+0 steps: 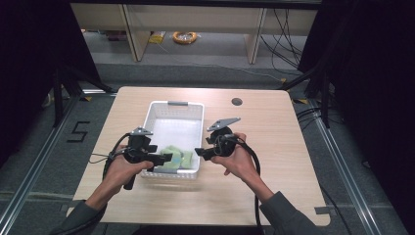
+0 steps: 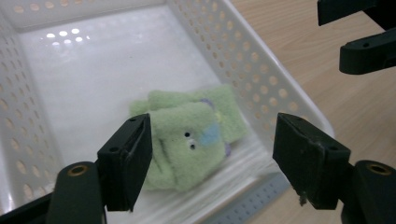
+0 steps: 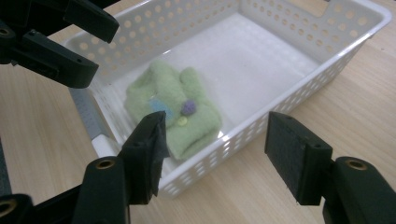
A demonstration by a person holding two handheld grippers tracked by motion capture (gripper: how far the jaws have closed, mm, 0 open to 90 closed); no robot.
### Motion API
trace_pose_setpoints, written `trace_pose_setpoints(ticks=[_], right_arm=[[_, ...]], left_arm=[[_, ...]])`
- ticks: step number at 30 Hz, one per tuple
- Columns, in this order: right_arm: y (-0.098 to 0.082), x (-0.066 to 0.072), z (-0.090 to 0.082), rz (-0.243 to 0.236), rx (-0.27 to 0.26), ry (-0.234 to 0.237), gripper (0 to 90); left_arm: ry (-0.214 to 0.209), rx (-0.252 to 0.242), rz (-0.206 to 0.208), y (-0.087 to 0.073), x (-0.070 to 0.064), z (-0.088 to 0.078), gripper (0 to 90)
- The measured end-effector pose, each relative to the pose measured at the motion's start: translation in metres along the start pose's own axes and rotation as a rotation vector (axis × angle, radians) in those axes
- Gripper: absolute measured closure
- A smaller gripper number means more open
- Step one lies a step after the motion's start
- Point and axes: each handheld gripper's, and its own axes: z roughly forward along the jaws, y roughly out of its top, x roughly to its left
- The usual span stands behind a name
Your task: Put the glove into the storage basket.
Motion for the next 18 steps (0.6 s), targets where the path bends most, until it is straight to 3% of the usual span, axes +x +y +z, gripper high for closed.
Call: trace_pose_setpoints(ticks=[2,7,8,11,15,18], right_arm=[[-0.006,-0.002,-0.011,0.008,-0.016,0.018,39.0],[-0.018,-0.007,-0.025,0.011,-0.043,0.003,38.8],[-0.021,-0.006,-0.029,0.030,-0.045,0.005,38.6],[-0.030,-0.010,-0.035,0.026,-0.079,0.018,38.1],[-0.040,-0.012,-0.047,0.046,-0.096,0.014,38.1],[-0.050,-0.013,-0.055,0.064,-0.117,0.014,37.9]], left_arm=[[-0.020,-0.015,-0.007,-0.004,-0.006,-0.002,25.0],[-0.062,-0.046,-0.010,-0.012,-0.013,-0.006,22.0],[-0.067,-0.058,-0.014,-0.014,-0.016,-0.006,21.8],[-0.096,-0.077,-0.019,-0.020,-0.025,-0.007,19.8],[-0.099,-0.092,0.008,-0.027,-0.038,-0.008,18.5],[-0.130,-0.107,0.023,-0.033,-0.046,-0.010,17.8]])
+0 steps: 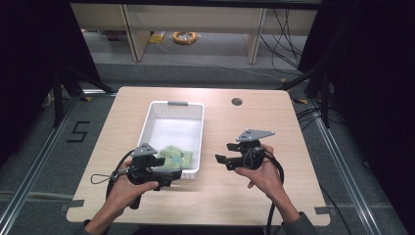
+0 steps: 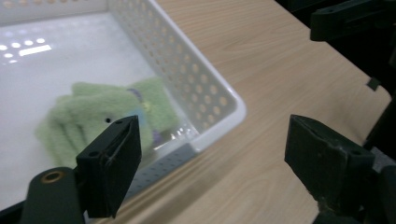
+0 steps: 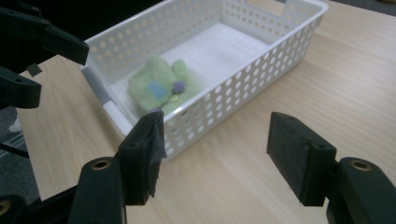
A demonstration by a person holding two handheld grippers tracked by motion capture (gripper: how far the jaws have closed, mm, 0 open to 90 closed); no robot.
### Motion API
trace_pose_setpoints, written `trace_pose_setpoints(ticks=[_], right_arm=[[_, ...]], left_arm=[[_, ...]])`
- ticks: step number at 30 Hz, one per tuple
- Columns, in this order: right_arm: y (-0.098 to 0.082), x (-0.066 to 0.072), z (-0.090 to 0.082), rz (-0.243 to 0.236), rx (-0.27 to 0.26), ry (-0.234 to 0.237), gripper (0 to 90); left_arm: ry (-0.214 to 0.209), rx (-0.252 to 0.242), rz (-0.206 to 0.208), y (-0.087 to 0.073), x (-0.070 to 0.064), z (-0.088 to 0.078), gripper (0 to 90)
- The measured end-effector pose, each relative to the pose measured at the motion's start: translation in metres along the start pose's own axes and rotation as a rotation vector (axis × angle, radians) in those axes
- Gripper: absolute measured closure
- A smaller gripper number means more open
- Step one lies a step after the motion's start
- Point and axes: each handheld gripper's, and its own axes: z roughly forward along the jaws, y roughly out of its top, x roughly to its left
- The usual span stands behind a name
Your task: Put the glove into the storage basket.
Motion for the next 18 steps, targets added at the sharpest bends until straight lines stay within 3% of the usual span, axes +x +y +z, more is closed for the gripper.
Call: trace_pose_setpoints(ticks=[4,10,11,13,14,18], right_arm=[[-0.016,-0.004,-0.009,0.021,-0.008,0.002,37.6],[-0.025,-0.005,-0.013,0.044,-0.009,-0.002,37.4],[-0.028,-0.006,-0.015,0.022,-0.005,-0.011,37.2],[-0.030,-0.004,-0.015,0.036,-0.014,-0.011,36.9],[-0.033,-0.006,-0.016,0.025,-0.009,0.012,36.4],[-0.039,-0.005,-0.017,0.050,-0.009,0.005,35.4]], left_arm=[[-0.023,-0.003,0.012,-0.009,-0.010,0.003,17.7],[-0.046,-0.005,0.018,-0.015,-0.016,0.006,17.8],[-0.038,0.000,0.026,-0.016,-0.016,0.006,17.9],[-0.043,0.006,0.034,-0.019,-0.018,0.008,17.9],[-0.042,0.000,0.035,-0.022,-0.020,0.010,17.9],[-0.048,0.016,0.038,-0.028,-0.022,0.012,17.9]])
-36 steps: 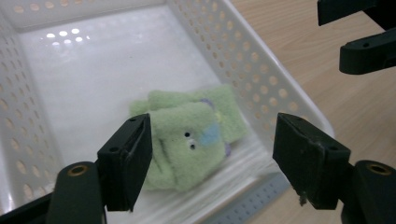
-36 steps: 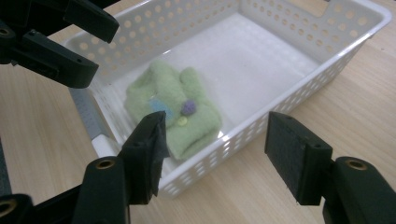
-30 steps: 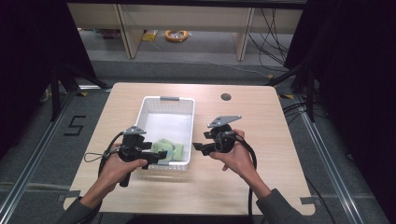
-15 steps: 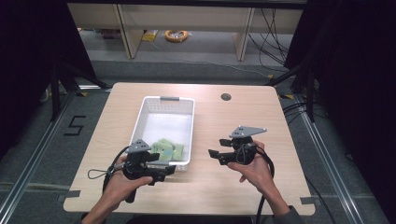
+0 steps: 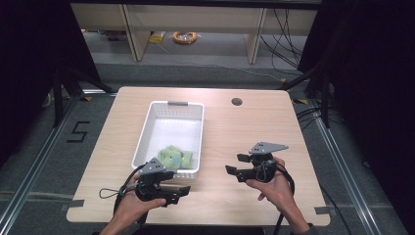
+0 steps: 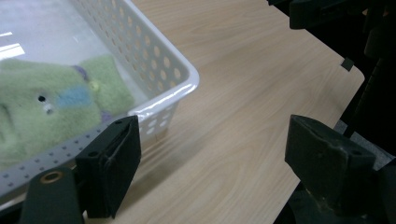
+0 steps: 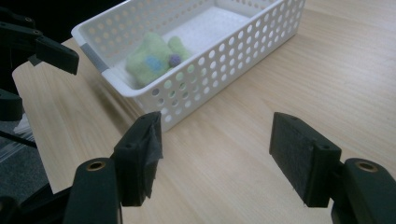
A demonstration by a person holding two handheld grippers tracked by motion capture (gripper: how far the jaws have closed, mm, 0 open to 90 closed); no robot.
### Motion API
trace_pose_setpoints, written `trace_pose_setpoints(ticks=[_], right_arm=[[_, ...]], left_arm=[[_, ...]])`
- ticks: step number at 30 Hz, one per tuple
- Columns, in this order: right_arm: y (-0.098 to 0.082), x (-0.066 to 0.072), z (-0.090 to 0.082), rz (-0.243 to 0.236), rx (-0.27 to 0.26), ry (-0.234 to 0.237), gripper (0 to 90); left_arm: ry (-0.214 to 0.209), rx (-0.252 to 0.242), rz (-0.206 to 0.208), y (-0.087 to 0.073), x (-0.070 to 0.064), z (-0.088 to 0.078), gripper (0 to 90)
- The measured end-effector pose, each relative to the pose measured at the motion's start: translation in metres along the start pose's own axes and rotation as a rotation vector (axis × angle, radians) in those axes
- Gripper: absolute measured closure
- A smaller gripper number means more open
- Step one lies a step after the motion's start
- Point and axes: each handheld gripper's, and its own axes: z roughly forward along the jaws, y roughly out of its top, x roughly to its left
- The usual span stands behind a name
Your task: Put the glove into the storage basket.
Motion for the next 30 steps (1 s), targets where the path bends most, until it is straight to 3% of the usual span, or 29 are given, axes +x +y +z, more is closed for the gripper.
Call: trace_pose_setpoints(ticks=[7,8,10,11,12,18,20,21,22,23,24,26,30], right_arm=[[-0.008,-0.005,-0.001,-0.008,-0.002,-0.008,32.0],[-0.009,-0.004,-0.001,0.023,-0.002,0.004,31.6],[-0.012,-0.007,-0.001,0.006,-0.015,0.011,30.4],[-0.014,-0.006,-0.002,0.027,-0.009,0.015,30.0],[-0.015,-0.008,-0.002,0.006,-0.012,0.010,29.3],[-0.026,-0.006,-0.005,0.047,0.006,0.016,27.3],[-0.032,-0.006,-0.005,0.034,0.002,0.017,25.7],[-0.033,-0.008,-0.006,-0.003,-0.004,0.015,25.6],[-0.033,-0.008,-0.006,-0.003,-0.004,0.015,25.6],[-0.035,-0.004,-0.007,0.041,0.002,0.021,25.2],[-0.037,-0.007,-0.007,0.014,-0.002,0.024,24.9],[-0.041,-0.004,-0.010,0.034,-0.002,0.026,23.6],[-0.048,-0.003,-0.012,0.020,-0.009,0.027,21.4]], left_arm=[[-0.001,0.015,0.015,-0.008,-0.004,0.005,17.9],[-0.003,0.017,0.018,-0.009,-0.006,0.006,17.9],[-0.011,0.017,0.024,-0.011,-0.007,0.007,17.9],[-0.006,0.016,0.025,-0.012,-0.009,0.008,17.9],[-0.010,0.014,0.027,-0.014,-0.010,0.009,17.9],[-0.012,0.023,0.044,-0.023,-0.015,0.014,17.9],[-0.012,0.031,0.048,-0.027,-0.015,0.016,17.8],[-0.022,0.033,0.041,-0.029,-0.016,0.018,17.7],[-0.022,0.043,0.045,-0.031,-0.016,0.018,17.7],[-0.014,0.046,0.049,-0.032,-0.017,0.019,17.7],[-0.022,0.043,0.046,-0.034,-0.017,0.020,17.6],[-0.026,0.048,0.053,-0.036,-0.017,0.021,17.5],[-0.020,0.059,0.057,-0.042,-0.018,0.022,17.3]])
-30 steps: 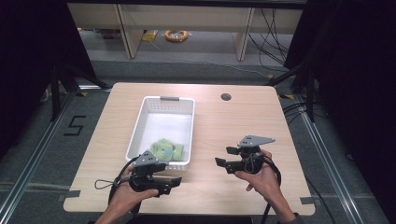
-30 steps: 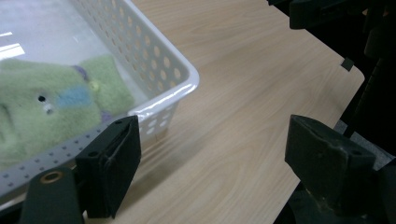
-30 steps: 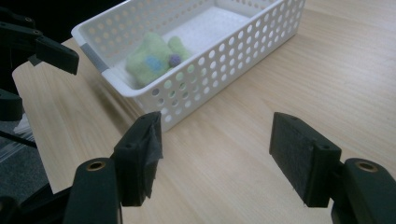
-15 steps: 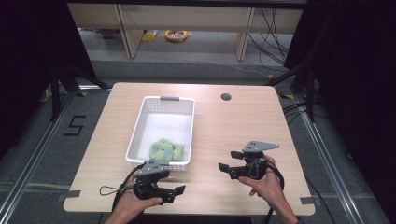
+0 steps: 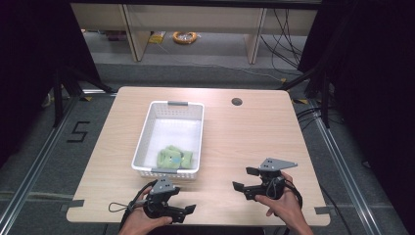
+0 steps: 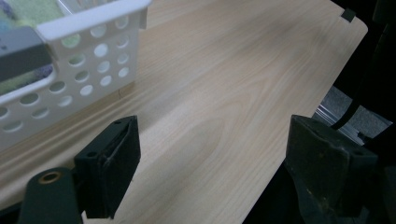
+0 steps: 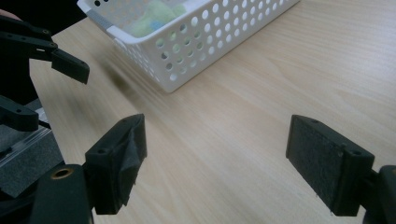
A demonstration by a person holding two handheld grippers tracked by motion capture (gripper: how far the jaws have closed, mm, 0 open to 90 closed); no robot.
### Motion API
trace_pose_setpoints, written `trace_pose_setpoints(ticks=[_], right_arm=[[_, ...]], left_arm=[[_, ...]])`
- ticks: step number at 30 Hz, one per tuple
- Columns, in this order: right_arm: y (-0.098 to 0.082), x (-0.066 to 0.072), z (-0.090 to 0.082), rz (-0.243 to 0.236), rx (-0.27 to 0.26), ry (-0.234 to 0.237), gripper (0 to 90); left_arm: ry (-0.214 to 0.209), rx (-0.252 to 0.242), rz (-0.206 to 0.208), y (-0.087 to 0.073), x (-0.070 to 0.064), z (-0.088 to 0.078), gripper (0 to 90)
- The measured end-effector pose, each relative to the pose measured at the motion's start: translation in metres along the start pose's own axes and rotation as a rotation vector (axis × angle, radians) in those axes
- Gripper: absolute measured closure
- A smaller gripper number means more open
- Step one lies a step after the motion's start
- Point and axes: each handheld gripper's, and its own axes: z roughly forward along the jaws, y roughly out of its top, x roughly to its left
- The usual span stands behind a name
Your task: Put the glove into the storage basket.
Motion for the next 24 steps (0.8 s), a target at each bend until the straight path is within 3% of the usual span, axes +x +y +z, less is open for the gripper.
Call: trace_pose_setpoints(ticks=[1,3,4,10,12,14,15,16,17,18,19,21,23,24], right_arm=[[-0.004,-0.001,-0.002,-0.013,-0.001,-0.005,21.1],[-0.009,0.002,-0.003,0.017,-0.005,0.005,20.8],[-0.009,0.002,-0.003,0.017,-0.005,0.005,20.8],[-0.021,0.004,-0.007,0.017,0.005,0.015,19.1],[-0.027,0.002,-0.007,-0.012,0.000,0.026,17.9],[-0.029,0.003,-0.007,-0.011,-0.001,0.024,17.7],[-0.031,0.004,-0.009,-0.010,0.015,0.001,17.3],[-0.032,0.003,-0.009,-0.019,0.012,0.012,17.1],[-0.034,0.006,-0.010,-0.004,0.019,0.007,16.9],[-0.035,0.004,-0.010,-0.035,0.013,0.002,16.9],[-0.037,0.006,-0.011,-0.011,0.023,0.002,16.9],[-0.042,0.010,-0.011,0.006,0.039,0.004,16.7],[-0.044,0.011,-0.011,-0.001,0.048,-0.007,16.6],[-0.047,0.010,-0.010,-0.048,0.051,-0.005,16.4]], left_arm=[[-0.006,0.003,-0.001,-0.002,0.000,0.001,17.3],[-0.011,0.008,-0.014,-0.005,-0.002,0.003,17.3],[-0.006,0.025,-0.001,-0.006,-0.003,0.002,17.3],[-0.016,0.015,0.014,-0.013,-0.007,0.006,17.3],[-0.017,0.026,0.009,-0.015,-0.008,0.006,17.3],[-0.016,0.033,0.021,-0.017,-0.008,0.006,17.2],[-0.019,0.031,0.019,-0.018,-0.009,0.007,17.1],[-0.022,0.026,0.003,-0.020,-0.011,0.008,17.0],[-0.023,0.029,0.008,-0.021,-0.011,0.008,16.8],[-0.015,0.042,0.034,-0.022,-0.010,0.009,16.8],[-0.018,0.039,0.010,-0.024,-0.012,0.010,16.7],[-0.033,0.045,0.020,-0.026,-0.012,0.010,16.5],[-0.033,0.036,0.017,-0.027,-0.013,0.011,15.8],[-0.030,0.036,-0.001,-0.028,-0.014,0.011,15.7]])
